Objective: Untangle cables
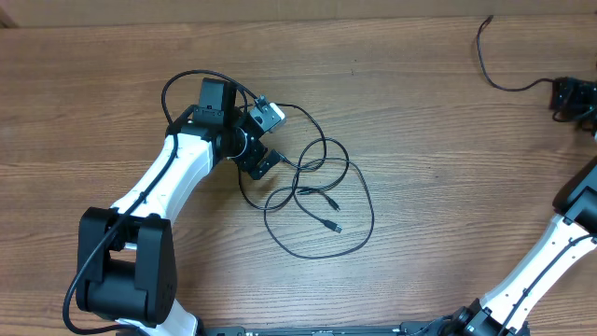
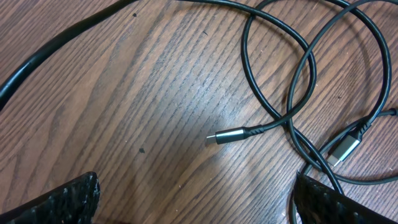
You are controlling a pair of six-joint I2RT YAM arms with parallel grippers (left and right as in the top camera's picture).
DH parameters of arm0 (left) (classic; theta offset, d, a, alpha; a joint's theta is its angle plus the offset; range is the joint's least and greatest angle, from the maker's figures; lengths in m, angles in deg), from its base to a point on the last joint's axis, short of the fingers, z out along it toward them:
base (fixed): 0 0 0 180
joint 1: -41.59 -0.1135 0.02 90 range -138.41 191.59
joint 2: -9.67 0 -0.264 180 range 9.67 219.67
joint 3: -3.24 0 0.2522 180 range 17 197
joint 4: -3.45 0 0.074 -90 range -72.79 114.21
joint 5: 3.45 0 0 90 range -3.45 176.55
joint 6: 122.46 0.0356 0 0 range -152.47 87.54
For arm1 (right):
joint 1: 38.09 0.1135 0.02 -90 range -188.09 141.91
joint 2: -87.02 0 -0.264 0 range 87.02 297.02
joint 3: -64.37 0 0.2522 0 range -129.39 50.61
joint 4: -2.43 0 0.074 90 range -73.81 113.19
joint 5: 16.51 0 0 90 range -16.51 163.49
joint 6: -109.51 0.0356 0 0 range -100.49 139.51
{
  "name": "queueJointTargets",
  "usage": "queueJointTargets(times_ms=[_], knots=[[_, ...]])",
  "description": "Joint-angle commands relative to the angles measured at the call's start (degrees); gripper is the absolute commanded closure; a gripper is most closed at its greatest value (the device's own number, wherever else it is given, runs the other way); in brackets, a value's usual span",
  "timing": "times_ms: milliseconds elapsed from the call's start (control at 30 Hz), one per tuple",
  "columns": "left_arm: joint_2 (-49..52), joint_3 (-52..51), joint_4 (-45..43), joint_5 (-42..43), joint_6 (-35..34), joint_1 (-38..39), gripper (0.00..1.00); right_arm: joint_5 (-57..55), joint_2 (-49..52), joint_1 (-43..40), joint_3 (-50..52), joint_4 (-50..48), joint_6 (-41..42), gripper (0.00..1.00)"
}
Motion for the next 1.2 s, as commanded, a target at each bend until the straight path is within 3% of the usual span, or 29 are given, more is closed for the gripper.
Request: queueJointTargets(times_ms=[0, 333, 600, 733, 867, 1167], knots=[[-1.4, -0.1, -0.1, -0.1, 0.5, 0.4, 0.01, 2.1, 6.8, 3.5, 2.9, 1.6, 3.0, 0.0], [-1.4, -0.1, -0.1, -0.1, 0.5, 0.4, 0.01, 2.1, 6.8, 6.0, 2.8, -1.3, 3.6, 0.0], [-1.4, -0.1, -0.1, -0.1, 0.5, 0.4, 0.0, 9.9, 2.4, 3.3, 2.8, 4.5, 5.8, 0.0], [-1.4, -0.1, -0.1, -0.1, 0.4, 0.4, 0.0, 16.3, -2.3, 2.5, 2.8, 11.5, -0.5, 0.01], [-1.4, -0.1, -0.1, -0.1, 0.4, 0.4, 0.0, 15.6, -8.3, 2.5, 2.8, 21.6, -7.9, 0.0], [-1.4, -0.1, -0.1, -0.1, 0.4, 0.4, 0.0, 14.3, -24.3, 3.3, 2.8, 38.4, -8.0, 0.0]])
